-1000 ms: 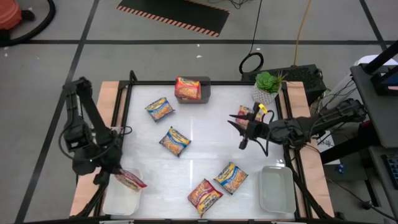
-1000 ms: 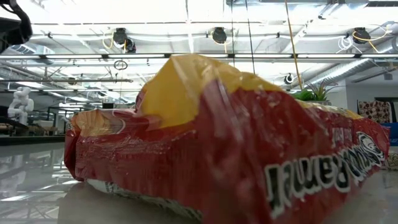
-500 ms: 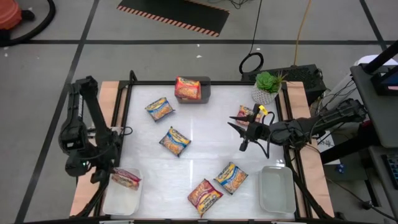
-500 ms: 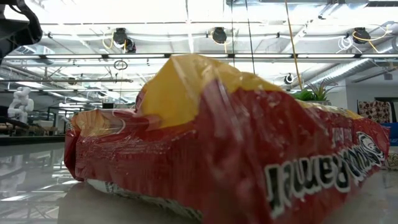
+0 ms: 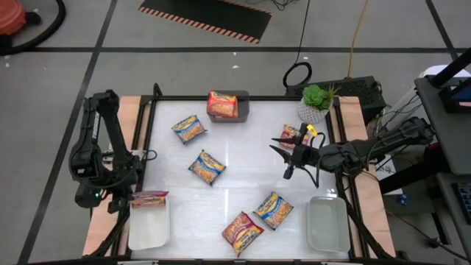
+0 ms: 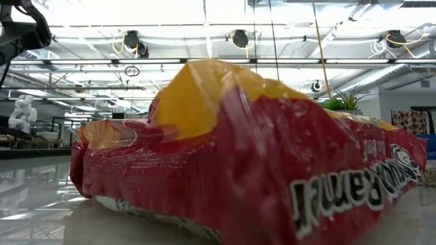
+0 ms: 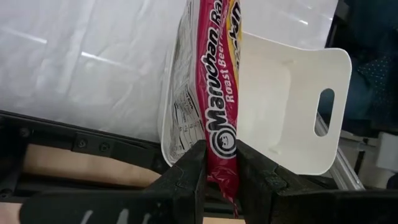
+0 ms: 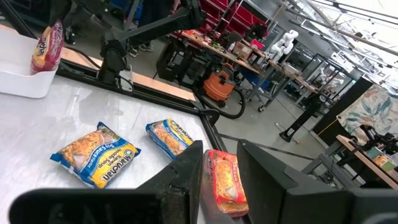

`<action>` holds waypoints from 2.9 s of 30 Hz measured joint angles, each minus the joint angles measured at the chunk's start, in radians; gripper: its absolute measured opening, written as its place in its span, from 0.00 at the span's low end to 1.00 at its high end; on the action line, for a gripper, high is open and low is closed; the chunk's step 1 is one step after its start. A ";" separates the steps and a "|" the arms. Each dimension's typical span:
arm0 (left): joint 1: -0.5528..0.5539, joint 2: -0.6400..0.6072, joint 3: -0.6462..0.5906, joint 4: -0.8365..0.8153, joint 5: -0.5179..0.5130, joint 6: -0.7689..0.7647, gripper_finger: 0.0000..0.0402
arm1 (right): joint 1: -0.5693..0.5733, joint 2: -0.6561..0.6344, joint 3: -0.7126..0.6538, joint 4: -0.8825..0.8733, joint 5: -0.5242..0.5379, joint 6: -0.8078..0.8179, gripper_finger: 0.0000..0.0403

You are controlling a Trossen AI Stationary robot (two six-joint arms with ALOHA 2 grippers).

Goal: Sort Maruchan noodles
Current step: Put the top right red noodle pack into the white bin, then put the top red noodle pack into the white bin

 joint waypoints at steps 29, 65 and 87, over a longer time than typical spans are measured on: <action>0.090 0.038 0.000 0.143 0.068 -0.051 0.44 | -0.007 0.041 0.000 0.003 -0.139 0.133 0.24; 0.553 0.038 0.164 0.199 -0.596 0.929 0.44 | -0.135 0.070 0.000 -0.391 -0.059 0.349 0.24; 0.693 0.199 0.081 0.639 -0.635 0.980 0.44 | -0.233 0.069 -0.007 -0.679 -0.108 1.069 0.24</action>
